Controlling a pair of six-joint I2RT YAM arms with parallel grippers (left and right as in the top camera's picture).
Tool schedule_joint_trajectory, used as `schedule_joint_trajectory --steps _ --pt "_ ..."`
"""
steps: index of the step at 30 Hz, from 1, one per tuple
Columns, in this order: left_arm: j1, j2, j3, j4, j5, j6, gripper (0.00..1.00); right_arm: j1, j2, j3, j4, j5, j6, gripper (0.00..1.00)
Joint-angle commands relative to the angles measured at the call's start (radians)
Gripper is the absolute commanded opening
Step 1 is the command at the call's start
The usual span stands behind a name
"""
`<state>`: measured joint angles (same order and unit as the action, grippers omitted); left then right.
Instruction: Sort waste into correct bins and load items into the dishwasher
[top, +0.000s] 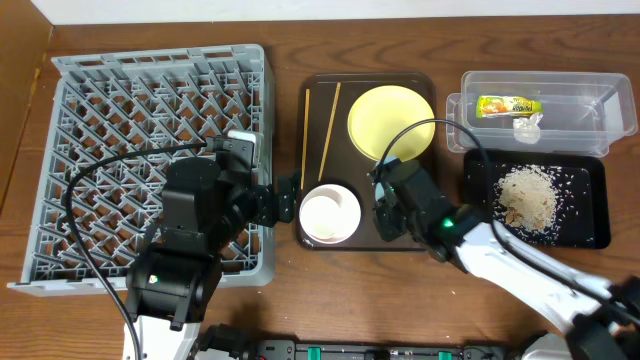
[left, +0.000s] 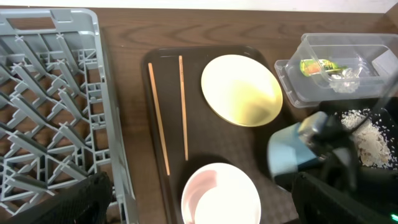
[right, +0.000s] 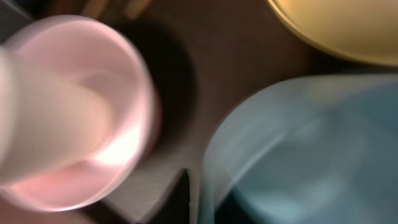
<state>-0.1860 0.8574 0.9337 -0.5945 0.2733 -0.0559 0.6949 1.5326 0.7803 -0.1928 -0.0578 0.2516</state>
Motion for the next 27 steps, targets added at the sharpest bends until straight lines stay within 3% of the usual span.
schedule_joint_trajectory --steps 1,3,5,9,13,18,23,27 --pt "-0.001 -0.003 0.021 0.003 0.011 -0.009 0.93 -0.008 0.018 0.016 -0.011 0.072 -0.021 0.40" --pt "-0.001 -0.002 0.021 0.003 0.011 -0.009 0.93 -0.009 -0.015 0.068 -0.087 0.030 -0.021 0.54" --pt "-0.001 -0.003 0.021 0.003 0.011 -0.009 0.93 -0.009 -0.042 0.122 -0.165 0.030 -0.021 0.62" --pt "-0.001 -0.002 0.021 0.003 0.011 -0.009 0.93 -0.009 -0.065 0.241 -0.314 0.023 -0.022 0.67" --pt "-0.001 -0.003 0.021 0.005 0.011 -0.009 0.93 -0.009 -0.065 0.331 -0.403 -0.042 -0.021 0.67" --pt "-0.001 -0.004 0.021 -0.029 0.026 -0.010 0.93 -0.003 -0.058 0.344 -0.370 -0.316 -0.020 0.61" --pt "-0.001 -0.006 0.021 -0.090 0.029 -0.009 0.93 0.028 0.011 0.342 -0.364 -0.251 0.006 0.61" --pt "0.000 -0.005 0.021 -0.138 0.021 -0.039 0.92 0.046 0.127 0.340 -0.294 -0.273 0.024 0.49"
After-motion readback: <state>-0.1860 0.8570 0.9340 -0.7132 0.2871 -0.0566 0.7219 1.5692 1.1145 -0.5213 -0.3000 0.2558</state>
